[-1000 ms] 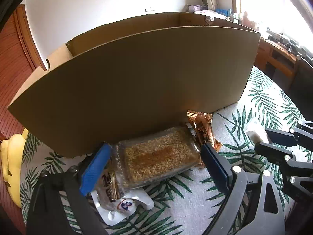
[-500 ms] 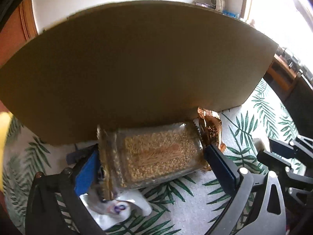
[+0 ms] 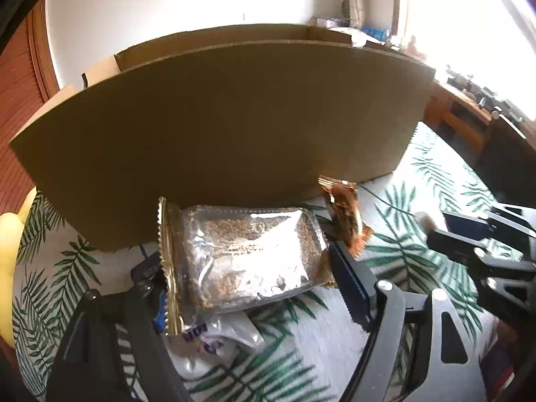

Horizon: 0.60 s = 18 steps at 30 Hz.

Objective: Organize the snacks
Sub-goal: 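Lift the sesame candy bag and white bar and carry them over the box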

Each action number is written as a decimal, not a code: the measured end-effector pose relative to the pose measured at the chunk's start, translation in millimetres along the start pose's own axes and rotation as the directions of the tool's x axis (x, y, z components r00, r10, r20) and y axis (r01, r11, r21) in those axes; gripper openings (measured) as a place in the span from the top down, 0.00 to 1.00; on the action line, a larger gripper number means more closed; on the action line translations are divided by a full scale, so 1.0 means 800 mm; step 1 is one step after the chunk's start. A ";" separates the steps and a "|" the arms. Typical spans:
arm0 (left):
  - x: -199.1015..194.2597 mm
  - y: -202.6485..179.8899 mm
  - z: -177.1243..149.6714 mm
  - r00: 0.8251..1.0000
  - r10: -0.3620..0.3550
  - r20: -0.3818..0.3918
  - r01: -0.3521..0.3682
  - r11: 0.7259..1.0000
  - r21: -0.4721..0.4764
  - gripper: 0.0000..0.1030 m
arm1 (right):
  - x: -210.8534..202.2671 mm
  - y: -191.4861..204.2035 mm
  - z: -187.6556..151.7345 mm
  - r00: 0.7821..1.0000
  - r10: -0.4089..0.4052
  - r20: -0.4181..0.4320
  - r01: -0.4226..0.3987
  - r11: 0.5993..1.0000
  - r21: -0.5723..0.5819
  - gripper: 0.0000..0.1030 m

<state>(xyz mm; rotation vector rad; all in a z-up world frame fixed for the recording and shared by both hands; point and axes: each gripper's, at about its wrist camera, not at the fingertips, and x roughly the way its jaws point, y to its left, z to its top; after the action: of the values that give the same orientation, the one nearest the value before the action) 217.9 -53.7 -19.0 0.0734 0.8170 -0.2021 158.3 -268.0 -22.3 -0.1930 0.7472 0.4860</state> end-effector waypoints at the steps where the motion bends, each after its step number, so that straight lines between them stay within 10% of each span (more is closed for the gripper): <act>1: -0.007 0.002 -0.003 1.000 -0.008 0.008 0.008 1.000 -0.004 0.25 | 0.000 0.000 0.000 1.000 0.001 0.001 -0.001 1.000 -0.001 0.80; 18: -0.137 0.010 -0.013 0.980 -0.111 0.164 0.107 0.994 0.032 0.24 | -0.005 -0.004 -0.002 1.000 0.006 0.023 -0.006 1.000 0.014 0.80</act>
<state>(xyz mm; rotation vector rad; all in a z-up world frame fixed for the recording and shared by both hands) 139.4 -27.7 53.8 0.0330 0.6538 -0.3176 156.6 -272.5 -20.9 -0.1717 0.7288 0.4879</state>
